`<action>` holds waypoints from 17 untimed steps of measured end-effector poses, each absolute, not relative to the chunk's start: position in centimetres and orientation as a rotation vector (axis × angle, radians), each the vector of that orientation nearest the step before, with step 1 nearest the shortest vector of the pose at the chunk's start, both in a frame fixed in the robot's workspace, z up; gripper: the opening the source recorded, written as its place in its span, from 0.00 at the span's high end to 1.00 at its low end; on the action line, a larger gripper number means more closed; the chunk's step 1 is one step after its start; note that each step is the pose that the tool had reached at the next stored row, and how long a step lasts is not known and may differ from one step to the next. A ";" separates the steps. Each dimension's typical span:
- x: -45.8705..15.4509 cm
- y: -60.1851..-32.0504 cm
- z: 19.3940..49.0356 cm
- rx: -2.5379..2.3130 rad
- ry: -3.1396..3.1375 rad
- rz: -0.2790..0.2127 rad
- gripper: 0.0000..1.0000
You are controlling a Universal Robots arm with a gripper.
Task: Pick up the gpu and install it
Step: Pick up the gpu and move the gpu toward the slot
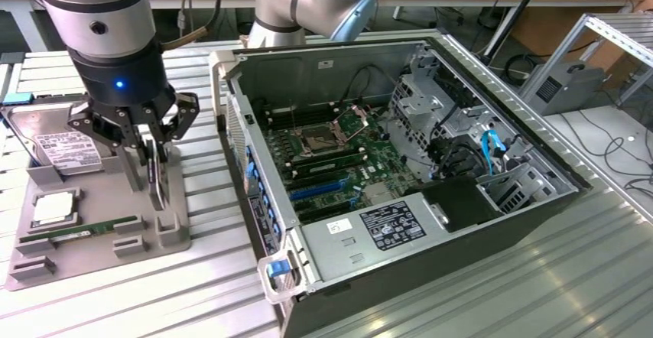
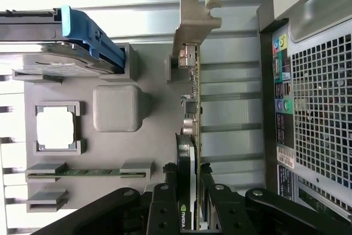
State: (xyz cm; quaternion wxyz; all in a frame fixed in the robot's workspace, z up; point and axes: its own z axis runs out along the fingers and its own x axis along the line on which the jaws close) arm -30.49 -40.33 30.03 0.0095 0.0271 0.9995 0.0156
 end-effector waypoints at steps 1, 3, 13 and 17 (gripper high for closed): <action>-30.5 -40.3 30.1 0.085 3.121 0.049 0.73; -30.5 -40.3 30.3 0.085 3.121 0.049 0.73; -30.5 -40.3 31.0 0.085 3.121 0.050 0.73; -30.5 -40.3 31.2 0.085 3.121 0.050 0.73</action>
